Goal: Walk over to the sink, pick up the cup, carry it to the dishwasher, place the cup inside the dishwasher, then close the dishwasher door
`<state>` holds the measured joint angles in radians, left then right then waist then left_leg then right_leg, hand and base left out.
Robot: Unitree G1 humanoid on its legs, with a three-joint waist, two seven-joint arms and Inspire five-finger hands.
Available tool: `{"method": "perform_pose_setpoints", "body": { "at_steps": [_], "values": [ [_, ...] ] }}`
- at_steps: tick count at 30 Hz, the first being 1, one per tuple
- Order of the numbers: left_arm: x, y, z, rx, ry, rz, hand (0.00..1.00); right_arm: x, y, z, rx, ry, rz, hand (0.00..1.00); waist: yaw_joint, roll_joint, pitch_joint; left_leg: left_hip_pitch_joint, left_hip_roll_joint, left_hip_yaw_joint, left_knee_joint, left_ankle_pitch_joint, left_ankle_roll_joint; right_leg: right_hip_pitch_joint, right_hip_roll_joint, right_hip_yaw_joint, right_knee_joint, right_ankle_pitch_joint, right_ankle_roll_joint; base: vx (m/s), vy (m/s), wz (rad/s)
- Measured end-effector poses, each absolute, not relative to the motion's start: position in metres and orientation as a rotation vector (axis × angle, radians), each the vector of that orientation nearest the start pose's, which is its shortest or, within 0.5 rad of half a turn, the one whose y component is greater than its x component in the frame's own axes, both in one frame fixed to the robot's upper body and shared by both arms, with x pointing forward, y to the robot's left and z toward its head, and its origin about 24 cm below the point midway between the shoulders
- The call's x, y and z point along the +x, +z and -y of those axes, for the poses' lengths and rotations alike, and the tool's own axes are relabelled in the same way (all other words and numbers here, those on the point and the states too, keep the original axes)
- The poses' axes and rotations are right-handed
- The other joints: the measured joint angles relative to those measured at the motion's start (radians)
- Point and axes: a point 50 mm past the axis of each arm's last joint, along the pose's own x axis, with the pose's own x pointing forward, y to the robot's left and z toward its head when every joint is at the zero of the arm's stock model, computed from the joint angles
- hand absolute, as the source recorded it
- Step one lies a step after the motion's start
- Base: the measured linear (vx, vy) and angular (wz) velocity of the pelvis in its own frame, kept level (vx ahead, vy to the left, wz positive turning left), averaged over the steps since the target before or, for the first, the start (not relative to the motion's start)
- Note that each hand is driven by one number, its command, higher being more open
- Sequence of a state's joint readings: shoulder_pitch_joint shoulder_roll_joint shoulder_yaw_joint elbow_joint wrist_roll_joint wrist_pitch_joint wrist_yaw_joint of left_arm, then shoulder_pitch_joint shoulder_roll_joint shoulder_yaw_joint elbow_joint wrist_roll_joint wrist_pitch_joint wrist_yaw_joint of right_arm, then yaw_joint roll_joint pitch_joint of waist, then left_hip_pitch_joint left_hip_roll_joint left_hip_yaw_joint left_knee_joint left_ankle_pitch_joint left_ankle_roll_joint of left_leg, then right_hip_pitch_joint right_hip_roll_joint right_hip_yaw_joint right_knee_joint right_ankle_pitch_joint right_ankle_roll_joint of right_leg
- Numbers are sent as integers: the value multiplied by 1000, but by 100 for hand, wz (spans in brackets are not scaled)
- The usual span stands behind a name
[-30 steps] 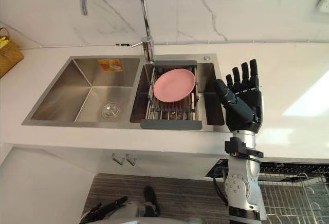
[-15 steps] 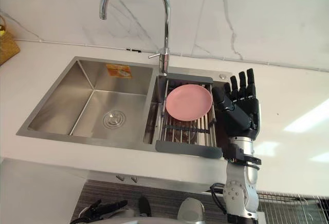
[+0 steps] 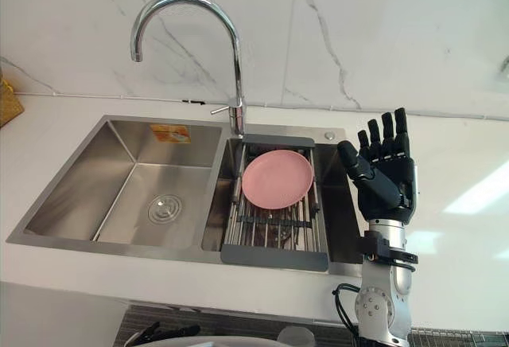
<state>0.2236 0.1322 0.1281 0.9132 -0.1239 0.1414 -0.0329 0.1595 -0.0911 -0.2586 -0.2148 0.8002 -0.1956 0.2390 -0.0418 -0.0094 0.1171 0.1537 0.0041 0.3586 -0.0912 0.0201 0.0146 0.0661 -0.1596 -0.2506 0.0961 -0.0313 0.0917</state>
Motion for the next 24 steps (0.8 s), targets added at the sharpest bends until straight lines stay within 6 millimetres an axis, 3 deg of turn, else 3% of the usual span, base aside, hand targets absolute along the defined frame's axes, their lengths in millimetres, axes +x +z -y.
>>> {"method": "perform_pose_setpoints", "body": {
  "at_steps": [5, 10, 20, 24],
  "values": [
    [47, -163, -218, -219, 340, -1293, 100, 211, 89, 234, 460, -40, 392, 100, 20, -4, -38, -39, 6, 0, 4, 1, 0, 8, 18, -16, -107, 49, 1, 42, 7, 1],
    [40, -165, -219, -378, 428, -1349, 100, 225, 105, 236, 58, -16, 337, 100, 24, -18, -49, -62, 17, 34, 5, -3, -7, 2, 40, 0, -181, 95, 4, 37, -35, -19],
    [42, -164, -225, -345, 389, -1355, 100, 229, 111, 239, -267, 98, 269, 100, -2, -45, -70, -36, 24, 91, 7, -13, -15, -7, 48, 9, -182, 118, 4, -37, -31, -20],
    [39, -165, -226, -331, 384, -1373, 100, 229, 113, 239, -383, 195, 238, 100, -6, -43, -74, -35, 20, 97, 13, -12, -15, -8, 40, 3, -186, 112, 3, -107, -15, -5]
  ]
}}
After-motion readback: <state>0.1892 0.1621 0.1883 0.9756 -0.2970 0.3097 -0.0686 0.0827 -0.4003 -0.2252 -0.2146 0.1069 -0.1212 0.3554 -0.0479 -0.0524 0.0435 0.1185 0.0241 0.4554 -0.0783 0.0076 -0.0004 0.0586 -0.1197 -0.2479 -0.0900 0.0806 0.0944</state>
